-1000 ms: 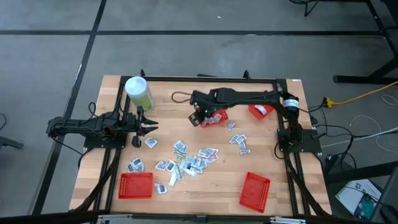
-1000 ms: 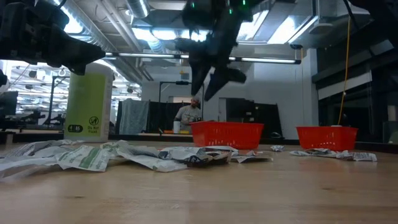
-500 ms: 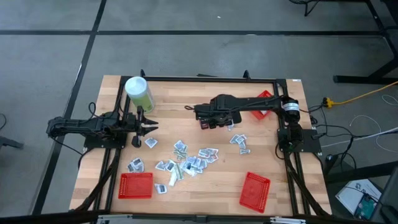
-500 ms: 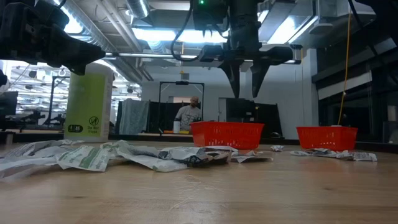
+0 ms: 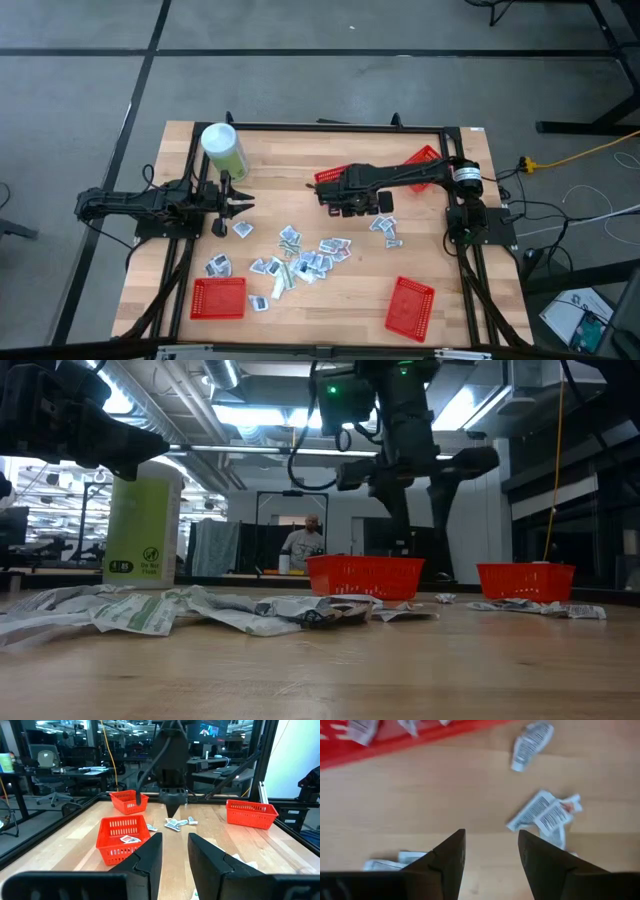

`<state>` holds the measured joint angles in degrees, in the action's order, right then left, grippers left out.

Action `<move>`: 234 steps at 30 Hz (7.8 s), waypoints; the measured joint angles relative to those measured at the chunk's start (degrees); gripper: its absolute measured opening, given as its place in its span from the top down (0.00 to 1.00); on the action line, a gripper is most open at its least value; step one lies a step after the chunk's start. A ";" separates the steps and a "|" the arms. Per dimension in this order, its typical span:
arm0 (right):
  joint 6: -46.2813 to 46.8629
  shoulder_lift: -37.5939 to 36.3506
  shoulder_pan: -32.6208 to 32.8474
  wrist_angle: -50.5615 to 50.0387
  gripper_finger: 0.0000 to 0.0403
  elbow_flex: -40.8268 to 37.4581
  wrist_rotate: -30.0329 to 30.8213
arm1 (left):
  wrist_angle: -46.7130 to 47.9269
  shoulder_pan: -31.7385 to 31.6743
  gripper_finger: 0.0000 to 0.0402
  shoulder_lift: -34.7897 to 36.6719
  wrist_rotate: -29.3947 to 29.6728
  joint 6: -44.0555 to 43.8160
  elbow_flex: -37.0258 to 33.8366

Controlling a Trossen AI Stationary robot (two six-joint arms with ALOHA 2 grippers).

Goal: Pick & Place First Aid Supplies
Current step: Put the orange ointment pack into the red container

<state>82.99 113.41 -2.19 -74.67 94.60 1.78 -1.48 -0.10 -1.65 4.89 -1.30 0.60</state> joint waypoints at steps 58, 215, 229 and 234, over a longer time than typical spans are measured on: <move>-1.89 -0.37 -7.71 5.25 0.58 -9.94 -4.25 | 0.02 0.00 0.78 -0.01 0.00 0.00 0.00; -58.16 -10.88 -13.89 81.57 0.99 -28.36 4.94 | 0.02 0.00 0.78 -0.02 0.00 0.00 0.00; -53.49 -9.67 -15.83 71.78 0.96 -28.43 -4.49 | 0.00 0.00 0.78 -0.01 0.00 0.00 0.02; -56.54 -9.69 -16.17 71.76 0.83 -28.41 -8.50 | 0.02 0.00 0.78 -0.02 0.00 0.00 0.00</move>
<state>26.45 103.72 -18.36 -2.91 66.19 -6.72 -1.45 -0.10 -1.67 4.89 -1.30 0.60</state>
